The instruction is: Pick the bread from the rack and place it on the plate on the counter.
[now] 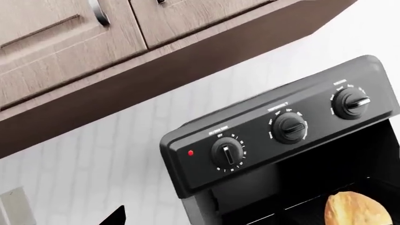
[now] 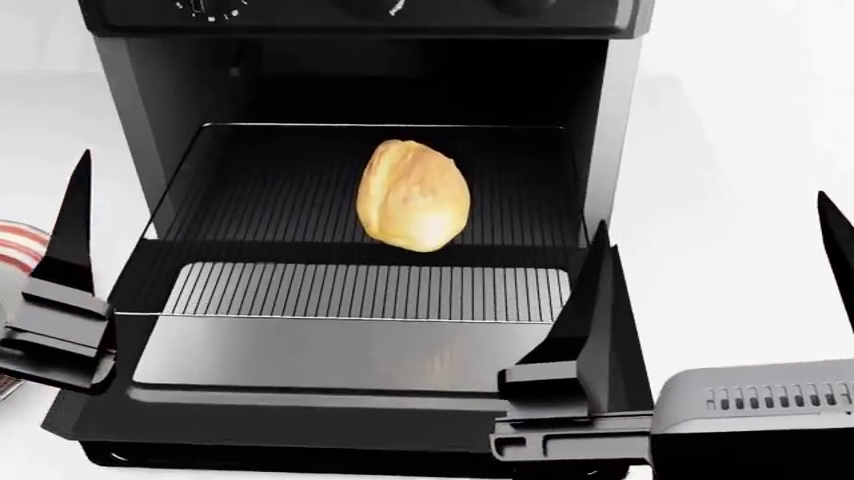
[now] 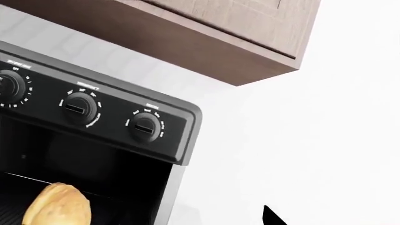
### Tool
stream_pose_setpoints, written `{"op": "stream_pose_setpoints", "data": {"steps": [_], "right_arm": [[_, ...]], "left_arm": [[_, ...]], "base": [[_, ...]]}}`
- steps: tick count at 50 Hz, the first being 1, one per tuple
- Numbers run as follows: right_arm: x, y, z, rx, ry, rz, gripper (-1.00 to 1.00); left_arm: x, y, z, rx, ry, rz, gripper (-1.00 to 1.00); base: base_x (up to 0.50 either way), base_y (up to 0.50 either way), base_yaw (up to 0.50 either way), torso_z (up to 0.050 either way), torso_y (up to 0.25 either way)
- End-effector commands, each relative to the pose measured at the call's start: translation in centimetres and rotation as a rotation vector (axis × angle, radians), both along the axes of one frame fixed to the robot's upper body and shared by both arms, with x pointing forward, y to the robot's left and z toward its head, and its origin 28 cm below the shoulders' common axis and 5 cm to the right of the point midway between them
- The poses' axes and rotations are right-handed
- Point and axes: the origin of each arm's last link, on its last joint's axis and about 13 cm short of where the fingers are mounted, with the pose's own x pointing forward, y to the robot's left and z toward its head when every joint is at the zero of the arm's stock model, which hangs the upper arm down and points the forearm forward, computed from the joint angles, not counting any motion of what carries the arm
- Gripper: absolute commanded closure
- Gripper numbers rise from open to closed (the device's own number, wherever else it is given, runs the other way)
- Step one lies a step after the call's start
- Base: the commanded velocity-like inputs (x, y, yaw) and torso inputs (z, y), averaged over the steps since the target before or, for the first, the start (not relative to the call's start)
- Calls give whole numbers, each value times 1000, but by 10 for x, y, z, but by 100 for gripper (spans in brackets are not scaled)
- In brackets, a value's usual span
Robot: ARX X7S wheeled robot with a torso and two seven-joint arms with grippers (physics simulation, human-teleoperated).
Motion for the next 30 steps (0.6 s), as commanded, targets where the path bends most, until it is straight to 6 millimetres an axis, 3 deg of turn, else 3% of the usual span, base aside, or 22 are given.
{"op": "stream_pose_setpoints", "data": {"steps": [1,12,30], "right_arm": [[-1,-1,6,32,-51,9,-100],[-3,-2,6,42,-58,8,-100],[-7,-1,10,39,-67,16,-100]], "left_arm": [[2,-5,5,1,7,-33,-100],[0,-6,3,-6,16,-52,-100],[46,-20,4,-31,246,-244,-100]], "base": [[172,0,0,36,166],[130,0,0,32,142],[0,0,0,0,0]]}}
